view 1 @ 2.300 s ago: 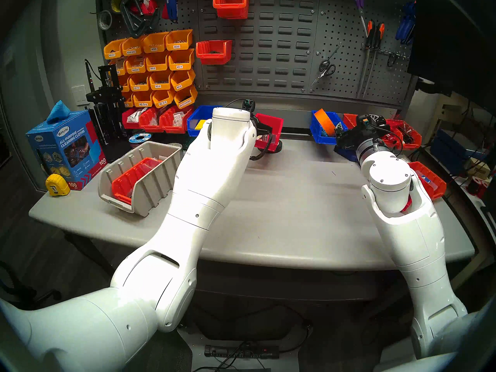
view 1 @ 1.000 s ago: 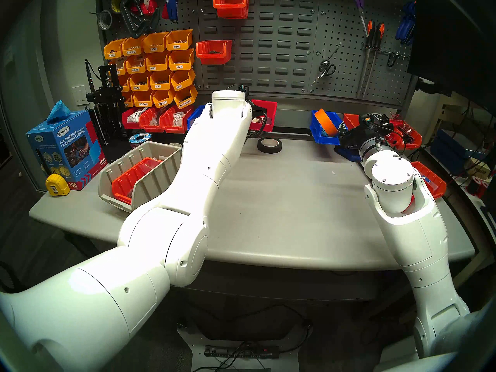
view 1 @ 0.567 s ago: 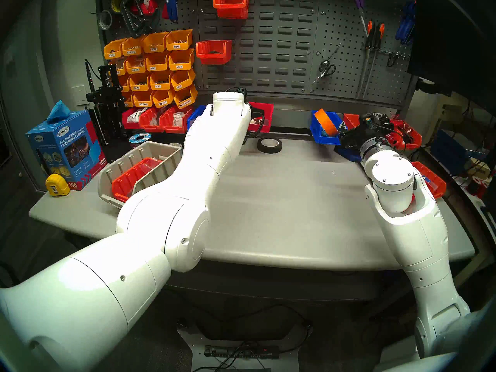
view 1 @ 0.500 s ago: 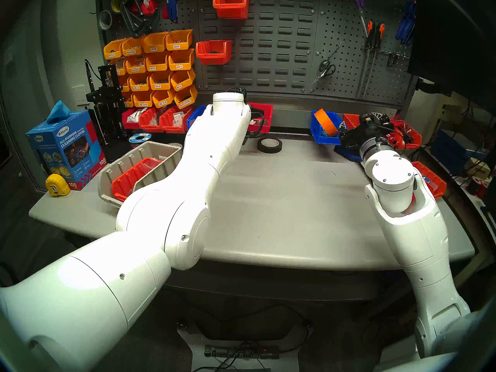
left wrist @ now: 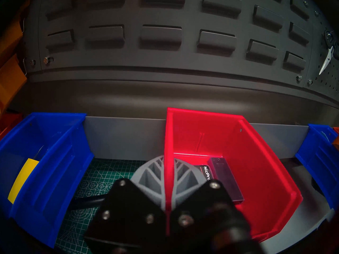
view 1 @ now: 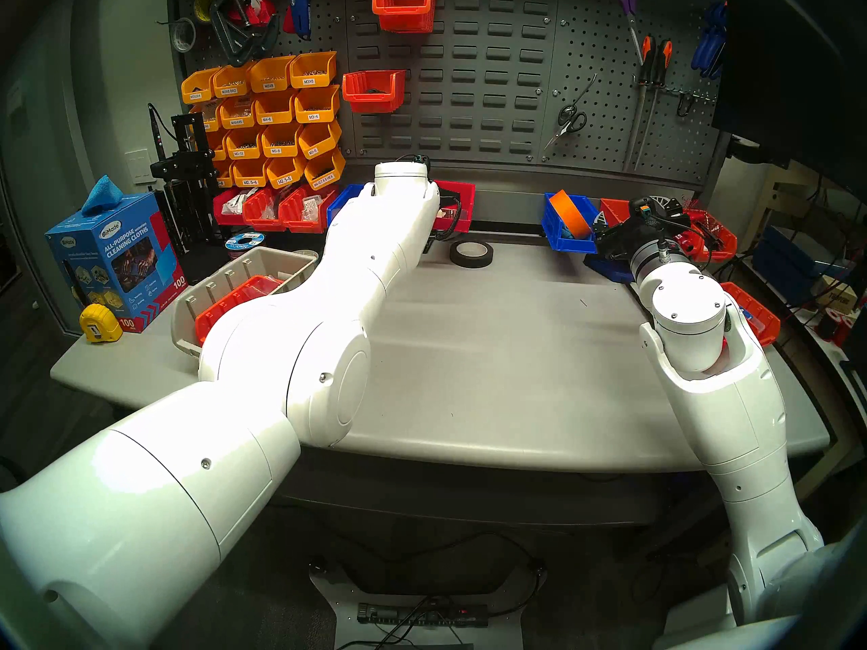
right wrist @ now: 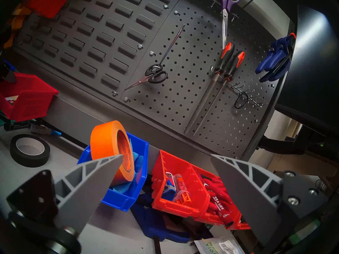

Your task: Hang all the unorganized tool boxes onto the wall

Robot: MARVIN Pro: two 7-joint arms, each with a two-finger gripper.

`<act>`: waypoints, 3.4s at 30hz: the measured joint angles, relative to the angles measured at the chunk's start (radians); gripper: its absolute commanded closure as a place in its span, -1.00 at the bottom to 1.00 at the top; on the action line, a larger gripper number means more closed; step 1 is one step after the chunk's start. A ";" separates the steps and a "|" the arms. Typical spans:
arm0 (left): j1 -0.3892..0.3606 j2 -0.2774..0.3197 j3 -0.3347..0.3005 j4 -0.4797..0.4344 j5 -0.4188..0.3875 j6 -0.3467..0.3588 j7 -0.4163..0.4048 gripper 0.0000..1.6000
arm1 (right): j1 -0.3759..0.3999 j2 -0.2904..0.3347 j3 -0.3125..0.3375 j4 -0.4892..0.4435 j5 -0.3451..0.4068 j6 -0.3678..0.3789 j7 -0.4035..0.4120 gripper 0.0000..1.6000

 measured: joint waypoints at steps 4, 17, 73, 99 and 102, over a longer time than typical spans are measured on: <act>-0.015 -0.002 -0.004 0.023 0.002 -0.013 0.000 1.00 | 0.000 0.001 0.000 0.001 0.000 -0.001 0.001 -1.00; -0.078 -0.012 -0.023 0.125 0.008 -0.056 -0.003 1.00 | 0.000 0.004 -0.001 0.003 0.001 -0.007 0.010 -1.00; -0.168 -0.065 0.047 0.423 0.088 -0.250 0.096 -1.00 | -0.004 -0.034 0.005 0.027 0.003 -0.040 0.006 -1.00; -0.129 -0.106 0.096 0.411 0.139 -0.328 0.247 -1.00 | -0.009 -0.041 -0.004 0.036 0.002 -0.052 0.026 -1.00; -0.119 -0.109 0.082 0.402 0.126 -0.345 0.257 -1.00 | -0.009 -0.041 -0.014 0.034 0.001 -0.052 0.032 -1.00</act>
